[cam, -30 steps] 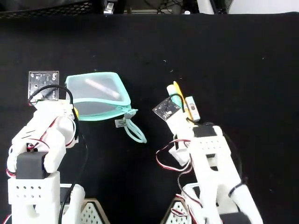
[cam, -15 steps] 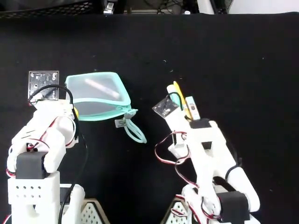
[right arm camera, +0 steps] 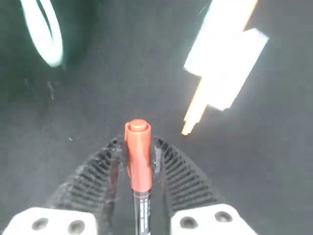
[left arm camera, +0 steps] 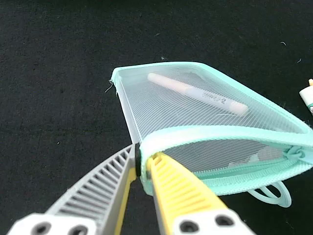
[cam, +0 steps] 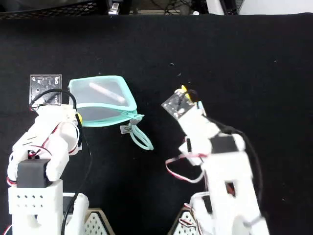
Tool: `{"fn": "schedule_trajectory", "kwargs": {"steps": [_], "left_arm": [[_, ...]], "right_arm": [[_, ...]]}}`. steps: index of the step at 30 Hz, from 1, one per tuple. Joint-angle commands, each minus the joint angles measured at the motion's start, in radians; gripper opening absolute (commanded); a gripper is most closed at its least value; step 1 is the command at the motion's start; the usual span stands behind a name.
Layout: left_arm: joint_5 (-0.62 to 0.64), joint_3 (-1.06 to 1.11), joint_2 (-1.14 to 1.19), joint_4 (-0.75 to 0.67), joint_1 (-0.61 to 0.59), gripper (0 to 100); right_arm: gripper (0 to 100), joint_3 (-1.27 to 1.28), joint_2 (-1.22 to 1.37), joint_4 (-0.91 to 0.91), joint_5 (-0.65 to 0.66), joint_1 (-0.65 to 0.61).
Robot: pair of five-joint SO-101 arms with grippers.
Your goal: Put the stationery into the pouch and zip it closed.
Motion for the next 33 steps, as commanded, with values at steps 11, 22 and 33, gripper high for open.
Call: {"fn": "schedule_trajectory", "kwargs": {"steps": [11,22,33], "left_arm": [[-0.002,0.044,-0.006,-0.038,0.007,3],[0.000,0.044,-0.006,-0.046,0.007,3],[0.000,0.039,-0.008,-0.041,0.008,3]], "right_arm": [[1.3,-0.239,-0.409,-0.476,-0.603,-0.390],[1.2,-0.168,-0.271,-0.720,-0.621,-0.657],[1.2,-0.134,-0.031,-1.030,-0.572,-0.667]]}}
